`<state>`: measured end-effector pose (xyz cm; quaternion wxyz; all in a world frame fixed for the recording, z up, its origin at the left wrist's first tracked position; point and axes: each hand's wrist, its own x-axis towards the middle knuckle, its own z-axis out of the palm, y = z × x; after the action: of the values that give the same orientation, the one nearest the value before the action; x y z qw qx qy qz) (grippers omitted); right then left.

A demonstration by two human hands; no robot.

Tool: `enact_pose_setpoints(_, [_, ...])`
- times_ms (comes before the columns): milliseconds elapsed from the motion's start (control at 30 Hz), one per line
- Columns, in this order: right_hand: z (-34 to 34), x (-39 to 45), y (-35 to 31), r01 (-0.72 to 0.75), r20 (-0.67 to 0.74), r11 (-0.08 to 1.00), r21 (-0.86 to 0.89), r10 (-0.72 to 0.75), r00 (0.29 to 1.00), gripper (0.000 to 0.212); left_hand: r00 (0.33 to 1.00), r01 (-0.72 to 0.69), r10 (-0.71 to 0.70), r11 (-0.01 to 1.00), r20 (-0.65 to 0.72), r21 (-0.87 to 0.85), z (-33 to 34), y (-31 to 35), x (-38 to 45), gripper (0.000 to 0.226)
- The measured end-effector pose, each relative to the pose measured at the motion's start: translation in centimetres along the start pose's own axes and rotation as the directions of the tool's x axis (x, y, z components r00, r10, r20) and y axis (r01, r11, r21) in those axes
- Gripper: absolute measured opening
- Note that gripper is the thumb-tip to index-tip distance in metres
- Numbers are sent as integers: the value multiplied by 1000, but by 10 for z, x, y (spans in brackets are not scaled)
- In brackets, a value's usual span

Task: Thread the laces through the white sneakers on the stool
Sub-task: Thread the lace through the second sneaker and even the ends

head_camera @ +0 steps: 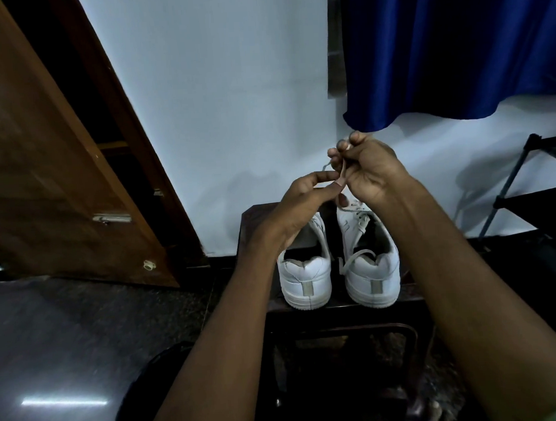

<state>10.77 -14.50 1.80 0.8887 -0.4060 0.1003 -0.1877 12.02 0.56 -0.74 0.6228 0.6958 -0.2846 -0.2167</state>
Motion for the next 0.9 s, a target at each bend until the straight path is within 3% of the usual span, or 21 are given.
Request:
enact_pose_setpoints(100, [-3, 0, -6, 53, -47, 998, -46, -55, 997, 37, 1000, -12, 12, 1000, -18, 9, -10, -1, 2, 29])
enact_pose_setpoints(267, [-26, 5, -15, 98, -251, 995, 22, -90, 964, 39, 959, -86, 38, 983, -282, -160, -35, -2, 7, 33])
enact_pose_setpoints(333, [-36, 4, -14, 80, -281, 991, -108, -107, 954, 38, 935, -76, 48, 995, -352, -66, -40, -5, 8, 38])
enact_pose_setpoints(400, [-45, 4, -9, 25, -246, 935, -354, -119, 962, 34, 930, -34, 61, 996, -363, 82, -41, -8, 8, 43])
enact_pose_setpoints(433, [-48, 3, -7, 0, -228, 851, -525, -140, 964, 29, 931, -14, 67, 989, -358, 150, -41, -10, 9, 45])
enact_pose_setpoints(467, [-49, 0, -5, -23, -208, 684, -730, -190, 959, 24, 935, 5, 70, 978, -349, 210, -41, -11, 10, 47])
enact_pose_setpoints(500, [-48, -3, -3, -58, -179, 423, -904, -252, 951, 26, 940, 32, 59, 965, -335, 260, -40, -12, 11, 49])
enact_pose_setpoints(533, [-47, -7, 0, -89, -127, 133, -987, -315, 941, 35, 946, 69, 33, 952, -322, 299, -39, -11, 10, 52])
enact_pose_setpoints(567, [-43, -10, 2, -82, -44, -88, -993, -368, 929, 44, 952, 105, 2, 937, -307, 333, -36, -10, 10, 55])
enact_pose_setpoints(600, [-37, -12, 5, -22, 64, -202, -979, -408, 911, 50, 959, 130, -23, 922, -283, 364, -33, -8, 9, 59])
enact_pose_setpoints(633, [-29, -16, 7, 86, 168, -218, -972, -391, 905, 49, 964, 147, -43, 908, -262, 393, -31, -9, 9, 64])
enact_pose_setpoints(667, [-22, -16, 9, 222, 253, -131, -966, -309, 917, 43, 967, 152, -47, 894, -250, 421, -29, -10, 9, 68])
enact_pose_setpoints(700, [-14, -17, 11, 320, 304, 66, -945, -184, 935, 36, 967, 151, -41, 886, -250, 439, -28, -12, 10, 70])
enact_pose_setpoints(733, [-7, -20, 13, 318, 319, 275, -907, -40, 947, 30, 967, 145, -33, 885, -251, 443, -28, -13, 11, 71])
enact_pose_setpoints(767, [-4, -21, 17, 270, 321, 403, -875, 62, 945, 25, 968, 136, -24, 887, -249, 441, -30, -15, 11, 71])
enact_pose_setpoints(800, [-2, -21, 21, 250, 326, 438, -864, 106, 940, 21, 969, 127, -19, 893, -246, 432, -32, -15, 11, 70])
enact_pose_setpoints(900, [-8, -15, 24, 287, 322, 350, -892, 46, 946, 15, 969, 107, -5, 911, -248, 399, -37, -13, 10, 57])
